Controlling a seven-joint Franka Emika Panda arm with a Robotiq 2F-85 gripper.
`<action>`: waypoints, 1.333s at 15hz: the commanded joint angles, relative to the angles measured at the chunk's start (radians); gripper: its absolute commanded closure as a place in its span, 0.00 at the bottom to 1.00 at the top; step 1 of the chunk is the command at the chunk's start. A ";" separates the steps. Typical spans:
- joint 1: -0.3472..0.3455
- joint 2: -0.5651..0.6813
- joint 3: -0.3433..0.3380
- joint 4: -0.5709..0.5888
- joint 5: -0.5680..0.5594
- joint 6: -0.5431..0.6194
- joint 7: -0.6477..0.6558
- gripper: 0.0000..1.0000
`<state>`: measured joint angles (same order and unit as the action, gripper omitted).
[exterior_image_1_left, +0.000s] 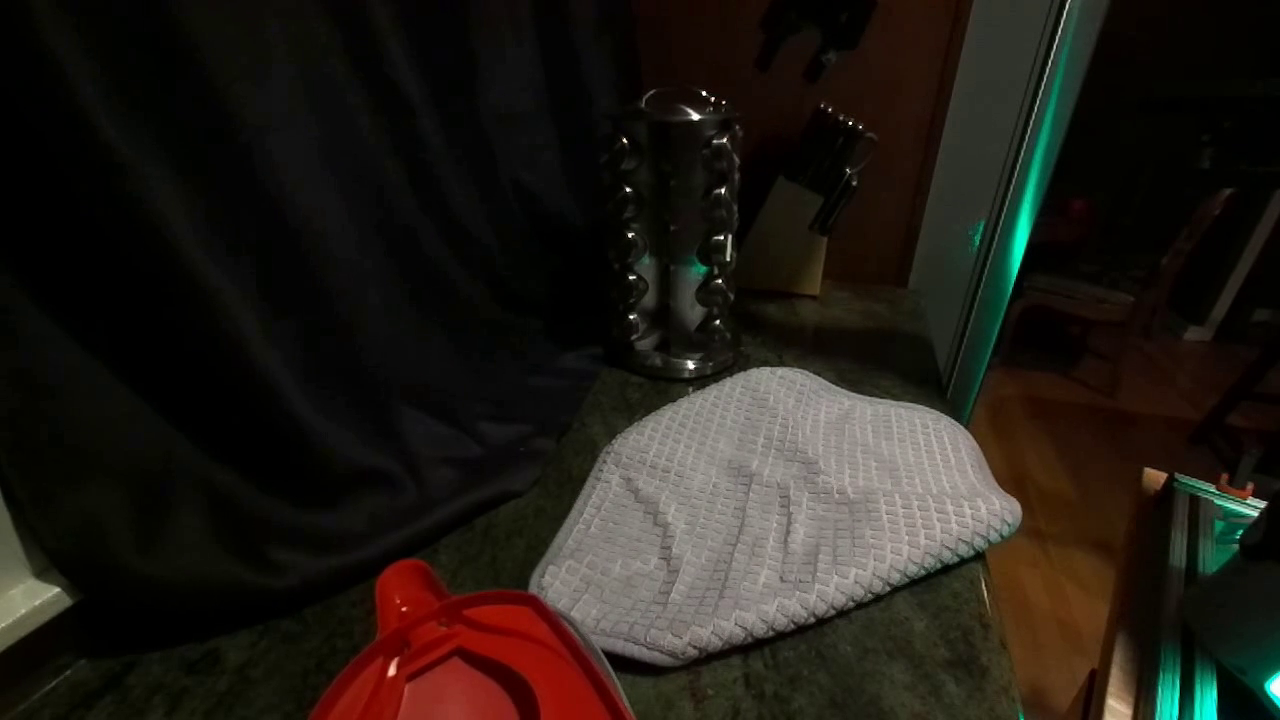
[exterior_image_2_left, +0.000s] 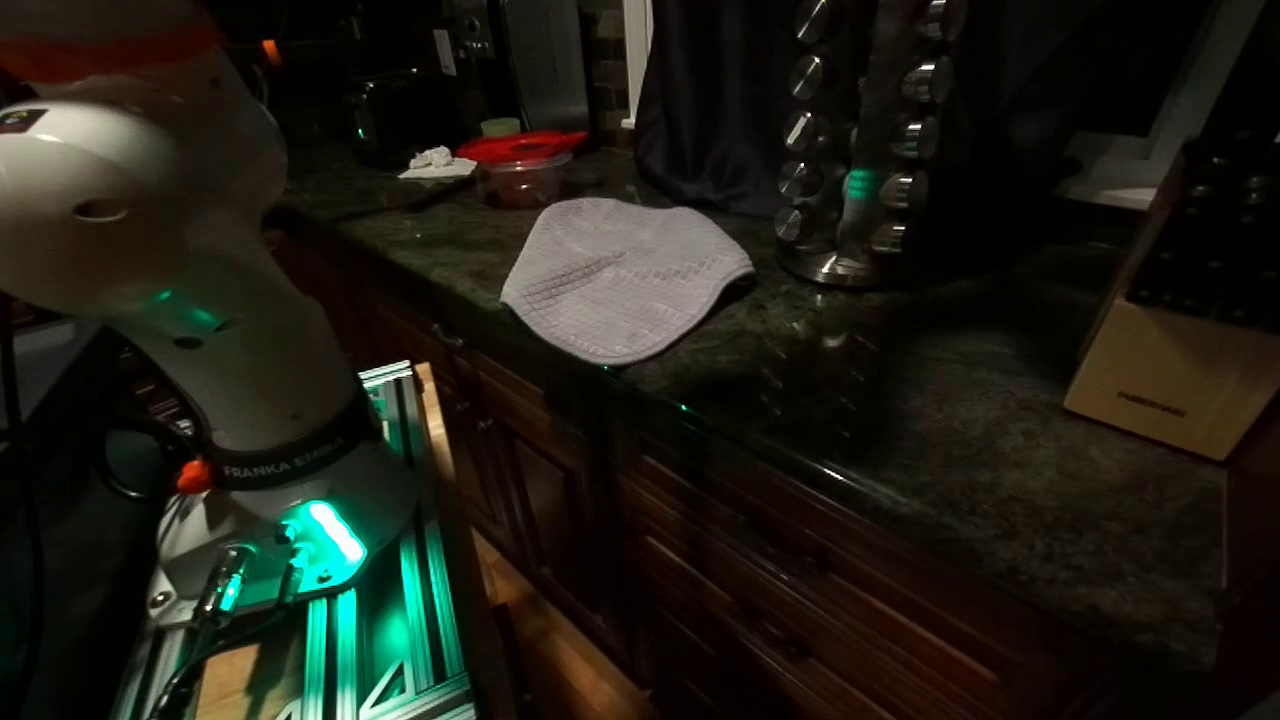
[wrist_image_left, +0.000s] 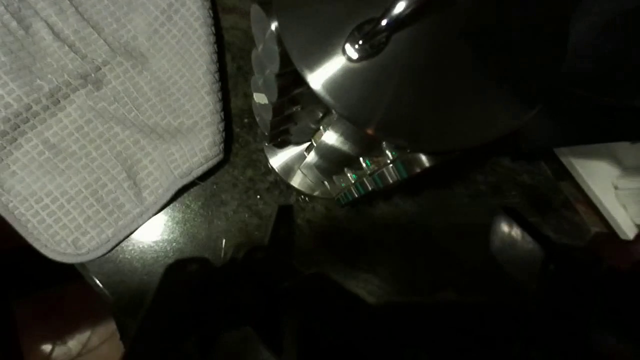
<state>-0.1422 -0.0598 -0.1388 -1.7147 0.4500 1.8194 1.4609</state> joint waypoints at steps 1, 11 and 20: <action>0.030 -0.101 0.053 -0.042 -0.101 0.031 0.132 0.00; 0.123 -0.003 0.221 0.028 -0.288 0.052 0.650 0.00; 0.146 0.062 0.198 0.098 -0.368 0.071 0.698 0.00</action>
<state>-0.0112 -0.0069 0.0767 -1.6473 0.1105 1.8818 2.1351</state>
